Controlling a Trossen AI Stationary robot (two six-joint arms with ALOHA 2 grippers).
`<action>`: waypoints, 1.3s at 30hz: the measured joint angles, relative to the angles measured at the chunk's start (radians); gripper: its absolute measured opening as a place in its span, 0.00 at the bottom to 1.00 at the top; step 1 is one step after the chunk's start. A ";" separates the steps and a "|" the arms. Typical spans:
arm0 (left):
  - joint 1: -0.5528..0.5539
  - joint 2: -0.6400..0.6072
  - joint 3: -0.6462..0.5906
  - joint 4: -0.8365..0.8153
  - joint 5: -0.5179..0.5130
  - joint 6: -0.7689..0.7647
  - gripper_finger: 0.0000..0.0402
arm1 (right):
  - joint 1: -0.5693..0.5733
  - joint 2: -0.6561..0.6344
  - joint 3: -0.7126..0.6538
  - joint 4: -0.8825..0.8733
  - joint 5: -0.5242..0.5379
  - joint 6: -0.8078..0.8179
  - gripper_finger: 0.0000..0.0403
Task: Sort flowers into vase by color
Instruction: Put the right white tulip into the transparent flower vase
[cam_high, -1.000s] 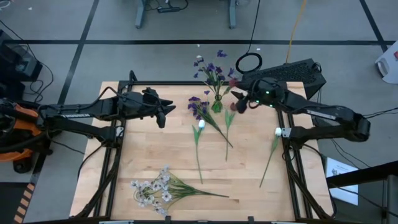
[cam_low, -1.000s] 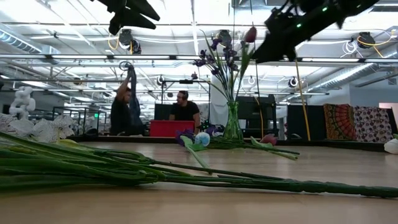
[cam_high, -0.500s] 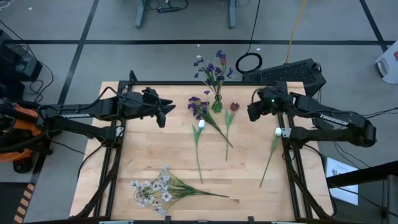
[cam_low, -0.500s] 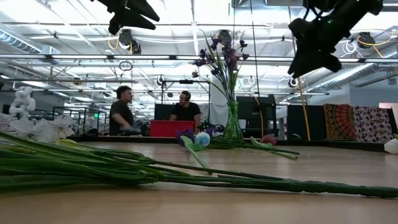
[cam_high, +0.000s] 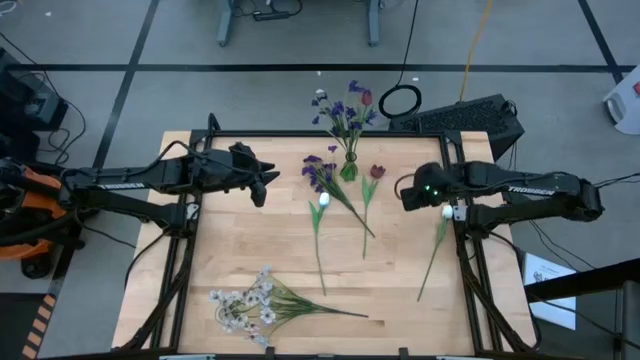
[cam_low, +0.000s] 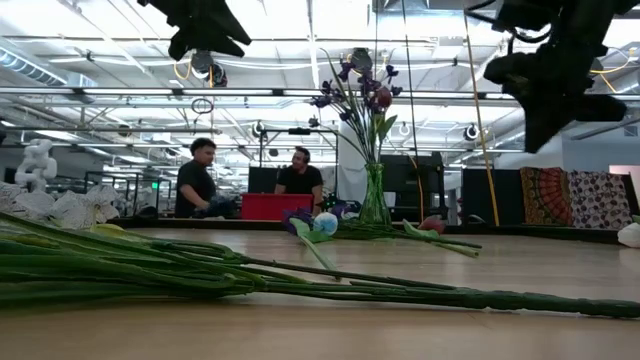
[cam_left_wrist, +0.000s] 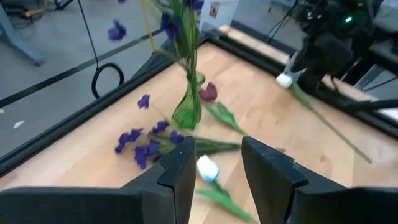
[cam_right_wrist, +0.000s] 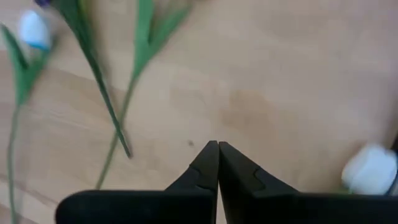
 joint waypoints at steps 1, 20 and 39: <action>0.000 0.002 0.000 -0.008 0.000 -0.004 0.34 | 0.027 0.019 0.000 -0.008 -0.002 0.038 0.00; 0.000 0.016 0.000 -0.121 -0.005 -0.051 0.34 | 0.451 0.200 0.000 -0.157 -0.188 0.736 0.08; 0.000 0.015 0.000 -0.169 0.035 -0.051 0.34 | 0.755 0.470 -0.090 0.105 -0.244 1.177 0.36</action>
